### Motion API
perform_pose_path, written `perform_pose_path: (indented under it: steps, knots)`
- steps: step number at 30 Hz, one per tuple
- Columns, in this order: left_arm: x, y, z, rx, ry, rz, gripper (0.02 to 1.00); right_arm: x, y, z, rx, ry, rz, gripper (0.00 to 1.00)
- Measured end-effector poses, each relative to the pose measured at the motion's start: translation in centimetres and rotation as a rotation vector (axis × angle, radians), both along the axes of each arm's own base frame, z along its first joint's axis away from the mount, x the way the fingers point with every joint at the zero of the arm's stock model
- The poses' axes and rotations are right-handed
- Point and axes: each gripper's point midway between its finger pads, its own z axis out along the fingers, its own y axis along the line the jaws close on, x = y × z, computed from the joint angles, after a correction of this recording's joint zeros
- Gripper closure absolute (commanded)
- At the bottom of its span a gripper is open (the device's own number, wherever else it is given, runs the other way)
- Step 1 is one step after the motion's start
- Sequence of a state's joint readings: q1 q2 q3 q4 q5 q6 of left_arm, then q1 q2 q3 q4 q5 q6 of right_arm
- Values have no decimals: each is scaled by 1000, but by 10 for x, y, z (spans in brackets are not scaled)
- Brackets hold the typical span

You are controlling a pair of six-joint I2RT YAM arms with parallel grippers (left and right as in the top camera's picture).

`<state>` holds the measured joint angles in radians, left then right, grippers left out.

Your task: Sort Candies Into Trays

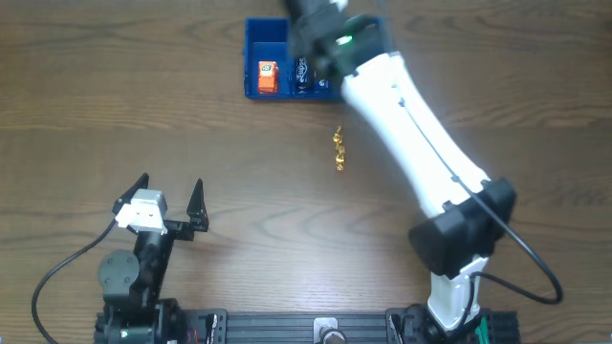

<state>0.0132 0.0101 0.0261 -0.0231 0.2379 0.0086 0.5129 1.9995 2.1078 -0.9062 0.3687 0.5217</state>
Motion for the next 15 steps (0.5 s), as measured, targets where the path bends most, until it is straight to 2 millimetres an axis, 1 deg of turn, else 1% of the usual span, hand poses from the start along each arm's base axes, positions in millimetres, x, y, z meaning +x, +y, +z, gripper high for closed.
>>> perform_pose_path:
  steps: [1, 2, 4, 6, 10, 13, 15]
  knots:
    - [0, 0, 0, 0, 0, 0, 20, 7, -10, 3, -4, -16, -21, 855]
    - [0, 0, 0, 0, 0, 0, 20, 14, -20, 0, -15, -21, -41, 855]
    - [0, 0, 0, 0, 0, 0, 20, 26, -36, -14, -43, -3, -66, 855]
    - [0, 0, 0, 0, 0, 0, 20, 36, -47, -39, -69, 40, -79, 855]
    - [0, 0, 0, 0, 0, 0, 20, 46, -56, -88, -93, 136, -77, 855]
    - [0, 0, 0, 0, 0, 0, 23, 49, -57, -112, -95, 181, -70, 855]
    - [0, 0, 0, 0, 0, 0, 20, 50, -57, -119, -96, 195, -67, 855]
